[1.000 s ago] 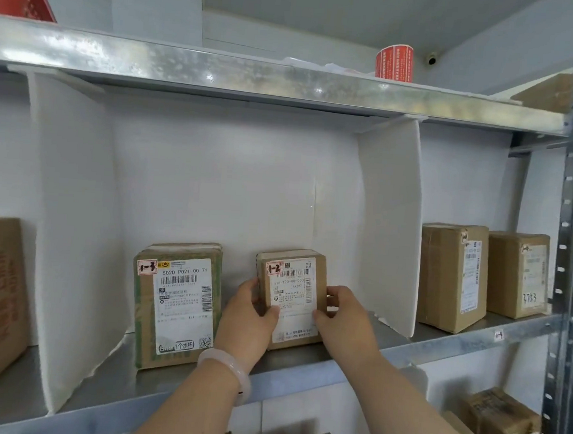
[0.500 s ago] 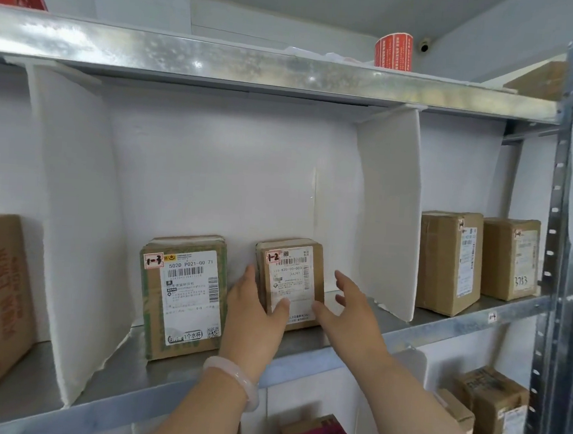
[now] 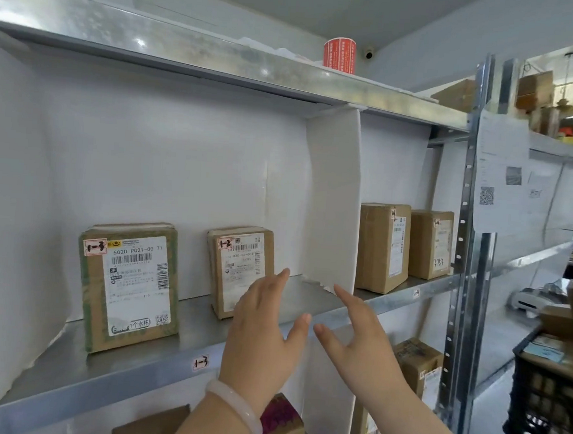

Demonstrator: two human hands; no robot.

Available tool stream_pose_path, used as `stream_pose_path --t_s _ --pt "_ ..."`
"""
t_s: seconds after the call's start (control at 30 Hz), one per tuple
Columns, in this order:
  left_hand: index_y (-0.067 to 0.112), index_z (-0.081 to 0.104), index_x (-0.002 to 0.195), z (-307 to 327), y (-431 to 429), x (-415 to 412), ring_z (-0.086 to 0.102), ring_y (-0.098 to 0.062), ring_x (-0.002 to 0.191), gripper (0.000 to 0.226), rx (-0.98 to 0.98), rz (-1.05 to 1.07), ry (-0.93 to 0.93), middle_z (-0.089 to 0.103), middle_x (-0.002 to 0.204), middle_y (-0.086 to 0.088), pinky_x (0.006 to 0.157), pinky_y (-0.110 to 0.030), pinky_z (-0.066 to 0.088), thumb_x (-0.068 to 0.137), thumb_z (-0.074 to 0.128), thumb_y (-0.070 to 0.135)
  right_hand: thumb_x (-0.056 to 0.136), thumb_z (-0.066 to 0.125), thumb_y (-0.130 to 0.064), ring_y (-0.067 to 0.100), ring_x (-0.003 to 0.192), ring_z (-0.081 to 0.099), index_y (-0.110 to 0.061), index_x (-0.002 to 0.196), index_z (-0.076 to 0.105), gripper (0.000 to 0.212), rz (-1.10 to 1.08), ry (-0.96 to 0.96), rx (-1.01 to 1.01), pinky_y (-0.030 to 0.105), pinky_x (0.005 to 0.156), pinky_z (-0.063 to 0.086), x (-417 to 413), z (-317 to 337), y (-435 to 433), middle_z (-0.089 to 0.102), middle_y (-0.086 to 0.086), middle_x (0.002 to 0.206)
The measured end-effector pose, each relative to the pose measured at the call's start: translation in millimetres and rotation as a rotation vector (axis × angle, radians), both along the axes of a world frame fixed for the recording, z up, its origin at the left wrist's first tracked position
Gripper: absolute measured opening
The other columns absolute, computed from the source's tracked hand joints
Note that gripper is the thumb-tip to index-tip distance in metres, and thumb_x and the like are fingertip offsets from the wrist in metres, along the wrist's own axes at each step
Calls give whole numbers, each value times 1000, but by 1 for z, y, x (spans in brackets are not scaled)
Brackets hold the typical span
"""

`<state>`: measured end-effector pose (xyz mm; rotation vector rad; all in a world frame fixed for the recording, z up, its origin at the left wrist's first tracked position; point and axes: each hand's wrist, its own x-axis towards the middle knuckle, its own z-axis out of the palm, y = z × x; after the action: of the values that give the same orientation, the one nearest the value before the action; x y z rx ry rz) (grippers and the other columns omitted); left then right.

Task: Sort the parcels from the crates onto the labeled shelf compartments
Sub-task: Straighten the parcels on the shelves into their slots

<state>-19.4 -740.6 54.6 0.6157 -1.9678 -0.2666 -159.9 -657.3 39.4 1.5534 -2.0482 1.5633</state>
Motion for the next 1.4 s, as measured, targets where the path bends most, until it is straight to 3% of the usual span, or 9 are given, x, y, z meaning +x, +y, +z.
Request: stream_pose_path --t_s 0.27,0.47,0.63,0.7,0.8,0.87,1.0,1.17,1.4 --pt "37 34 149 9 28 -95 35 -4 134 63 -127 -69 -69 36 146 17 108 -15 27 92 61 42 90 66 -28 -2 129 34 -41 142 34 63 -41 -87 -223 20 103 27 -104 18 8 40 -17 136" --pt "38 25 152 10 32 -202 28 1 136 67 37 -55 -20 29 145 21 108 -9 23 95 59 42 92 64 -25 5 128 41 -37 141 38 56 1 -87 -201 23 102 34 -205 12 -4 43 -18 133" --pt "35 20 155 13 13 -260 31 -12 141 76 177 86 45 30 152 9 117 -33 34 93 64 40 93 62 -31 2 120 42 -41 137 39 51 95 -24 -97 5 83 35 -263 16 -21 42 -21 125" --pt "34 17 156 10 5 -272 32 -15 141 81 214 169 81 31 152 5 118 -36 33 91 66 40 93 62 -29 5 124 41 -45 132 39 48 161 0 -37 13 93 36 -278 18 -31 42 -26 122" --pt "36 10 157 9 -3 -283 32 -15 141 88 260 236 100 31 152 4 117 -37 33 90 67 40 93 60 -31 14 136 36 -28 146 34 59 168 -76 31 34 108 36 -297 24 -49 41 -10 142" --pt "33 11 157 10 -9 -288 34 -16 140 90 287 278 78 32 152 3 116 -35 34 89 69 40 93 60 -27 18 138 37 -23 150 28 65 201 -138 57 34 111 33 -305 27 -60 41 -5 147" --pt "34 20 155 9 -28 -294 48 -17 129 90 356 327 127 42 146 1 110 -39 44 84 76 29 93 60 -21 11 106 53 -20 146 36 57 249 -158 126 16 84 34 -314 35 -74 57 -6 127" --pt "39 25 148 7 -54 -301 55 -17 123 85 394 380 167 51 141 5 102 -44 50 81 73 20 89 66 -23 8 92 54 -21 135 48 49 229 -189 142 17 71 38 -326 40 -94 61 -8 108" --pt "35 27 149 11 -71 -306 55 -16 123 74 443 383 186 53 140 5 102 -31 47 90 62 7 86 71 -24 9 94 55 -18 128 50 47 260 -245 114 22 82 43 -323 37 -118 63 0 116"
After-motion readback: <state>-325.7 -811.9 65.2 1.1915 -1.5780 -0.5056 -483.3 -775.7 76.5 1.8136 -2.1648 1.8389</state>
